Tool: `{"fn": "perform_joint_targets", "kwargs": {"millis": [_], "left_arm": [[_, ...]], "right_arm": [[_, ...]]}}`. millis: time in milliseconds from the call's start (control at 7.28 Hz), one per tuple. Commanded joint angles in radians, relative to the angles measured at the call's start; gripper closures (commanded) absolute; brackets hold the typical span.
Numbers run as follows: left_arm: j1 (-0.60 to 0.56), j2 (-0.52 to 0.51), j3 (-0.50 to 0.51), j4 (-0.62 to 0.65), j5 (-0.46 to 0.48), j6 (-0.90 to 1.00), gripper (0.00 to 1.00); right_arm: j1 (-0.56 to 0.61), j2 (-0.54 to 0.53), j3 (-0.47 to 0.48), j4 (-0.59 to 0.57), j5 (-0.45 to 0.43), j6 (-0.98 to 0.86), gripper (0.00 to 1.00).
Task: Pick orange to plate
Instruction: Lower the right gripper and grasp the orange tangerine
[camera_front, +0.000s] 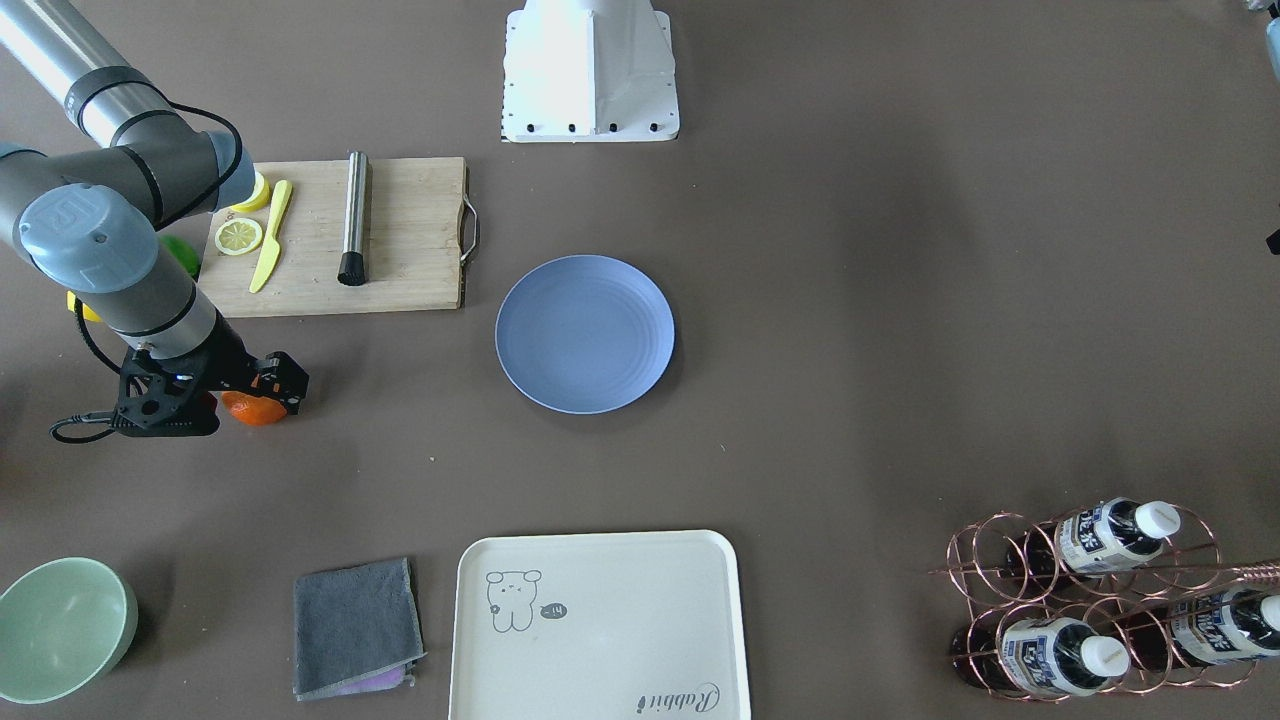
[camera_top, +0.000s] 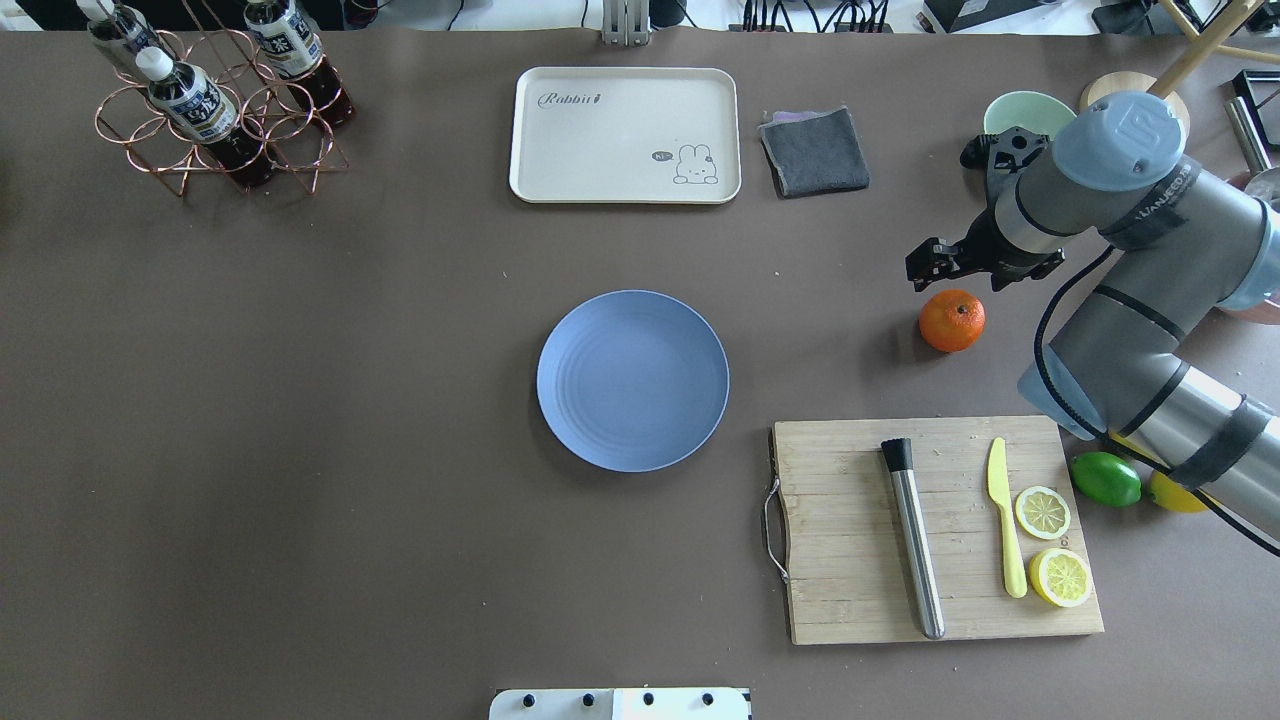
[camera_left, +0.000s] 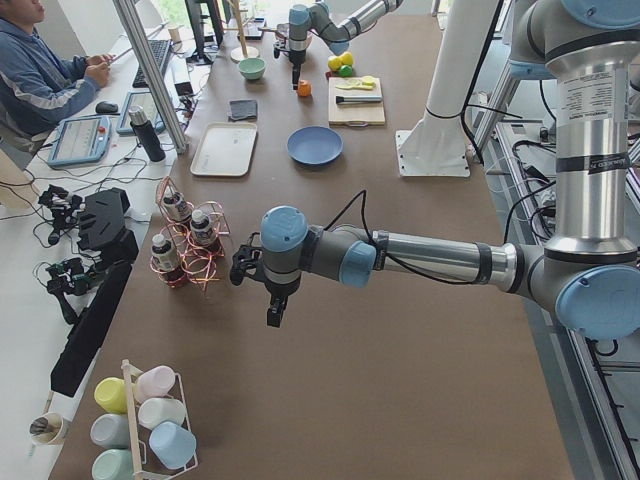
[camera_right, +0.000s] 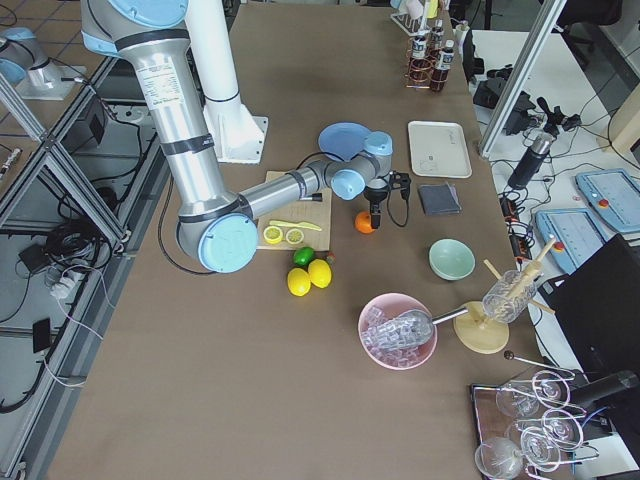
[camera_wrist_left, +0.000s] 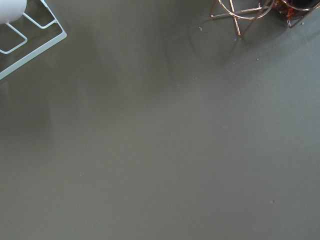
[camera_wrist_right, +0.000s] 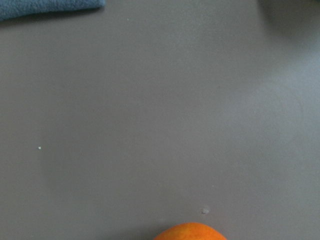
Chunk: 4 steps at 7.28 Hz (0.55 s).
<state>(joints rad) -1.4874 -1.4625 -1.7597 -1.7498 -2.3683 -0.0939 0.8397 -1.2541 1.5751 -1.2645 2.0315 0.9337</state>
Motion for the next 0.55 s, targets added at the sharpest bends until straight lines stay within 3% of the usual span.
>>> {"fn": "perform_joint_targets", "kwargs": {"millis": [0, 275, 412], "left_arm": [[-0.001, 0.005, 0.000, -0.002, -0.002, 0.000, 0.02], [-0.001, 0.019, -0.006, -0.007, -0.005, 0.000, 0.02], [-0.001, 0.021, -0.006, -0.007, -0.005, 0.000, 0.02]], "right_arm": [[-0.039, -0.014, -0.003, 0.004, -0.025, 0.008, 0.00], [-0.057, -0.025, -0.003, 0.004, -0.040, 0.008, 0.02], [-0.057, -0.025, 0.006, 0.004, -0.046, 0.014, 0.12]]}}
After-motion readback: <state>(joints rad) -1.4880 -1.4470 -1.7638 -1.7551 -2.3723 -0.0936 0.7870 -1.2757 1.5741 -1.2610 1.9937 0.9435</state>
